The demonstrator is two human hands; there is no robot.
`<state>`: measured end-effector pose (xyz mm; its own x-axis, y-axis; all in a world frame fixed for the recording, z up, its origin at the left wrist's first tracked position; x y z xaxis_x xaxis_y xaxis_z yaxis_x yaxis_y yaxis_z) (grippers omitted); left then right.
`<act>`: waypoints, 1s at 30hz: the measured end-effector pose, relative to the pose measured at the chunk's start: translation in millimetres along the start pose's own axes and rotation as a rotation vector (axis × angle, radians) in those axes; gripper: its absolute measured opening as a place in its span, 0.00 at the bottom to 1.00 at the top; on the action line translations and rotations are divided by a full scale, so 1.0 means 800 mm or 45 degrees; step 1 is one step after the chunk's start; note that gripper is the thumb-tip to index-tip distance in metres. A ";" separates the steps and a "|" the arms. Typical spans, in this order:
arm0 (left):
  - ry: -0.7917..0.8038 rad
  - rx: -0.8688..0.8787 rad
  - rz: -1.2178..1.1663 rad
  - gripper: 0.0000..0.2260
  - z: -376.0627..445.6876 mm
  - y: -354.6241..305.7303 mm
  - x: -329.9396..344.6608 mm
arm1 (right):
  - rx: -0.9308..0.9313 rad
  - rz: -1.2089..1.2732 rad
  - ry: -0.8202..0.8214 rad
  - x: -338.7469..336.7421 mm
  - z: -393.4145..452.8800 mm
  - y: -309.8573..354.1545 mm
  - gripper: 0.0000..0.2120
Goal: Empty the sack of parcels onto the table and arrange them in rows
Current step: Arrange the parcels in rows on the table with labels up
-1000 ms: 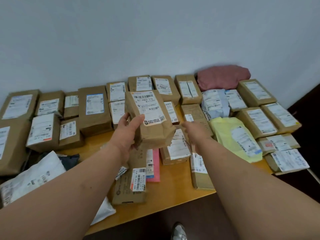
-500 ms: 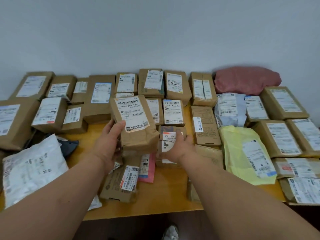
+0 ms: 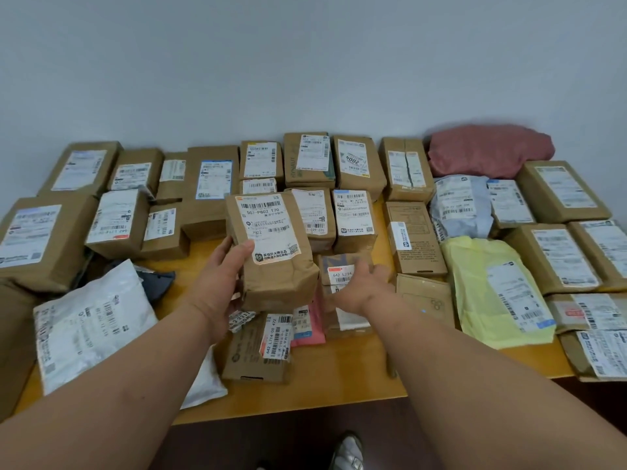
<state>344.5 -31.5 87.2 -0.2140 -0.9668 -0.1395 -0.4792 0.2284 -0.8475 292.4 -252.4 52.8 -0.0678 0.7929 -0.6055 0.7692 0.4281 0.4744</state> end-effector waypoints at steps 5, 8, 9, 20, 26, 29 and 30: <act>-0.039 -0.007 -0.029 0.22 0.008 -0.005 -0.015 | -0.131 -0.002 -0.232 -0.031 -0.002 0.024 0.30; -0.038 -0.005 -0.037 0.24 0.017 -0.011 -0.009 | -0.216 0.067 -0.355 -0.045 0.013 0.035 0.23; -0.032 0.002 -0.031 0.25 0.022 -0.013 -0.005 | -0.219 0.080 -0.365 -0.048 0.022 0.038 0.22; -0.051 0.021 -0.136 0.28 0.084 -0.047 0.047 | -0.237 -0.193 -0.278 -0.072 0.119 0.056 0.43; -0.078 0.042 -0.170 0.24 0.099 -0.059 0.062 | -0.231 -0.165 -0.090 -0.093 0.133 0.051 0.43; -0.085 0.058 -0.152 0.28 0.106 -0.066 0.067 | -0.223 -0.187 -0.076 -0.106 0.137 0.050 0.39; -0.088 0.058 -0.143 0.30 0.108 -0.069 0.068 | -0.236 -0.210 -0.088 -0.108 0.138 0.050 0.39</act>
<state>432.7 -106.2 82.0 -0.1014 -0.9919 -0.0759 -0.4573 0.1142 -0.8819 398.8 -351.7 53.5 -0.1343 0.6772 -0.7235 0.6213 0.6263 0.4709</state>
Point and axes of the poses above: each hand's wrist, its own z-axis towards the middle knuckle, its own x-axis out of the palm, y = z × x, the point moved 2 cm from there along z, towards the middle knuckle, and after that the axes turned 13 degrees about z, right-handed, at the moved point
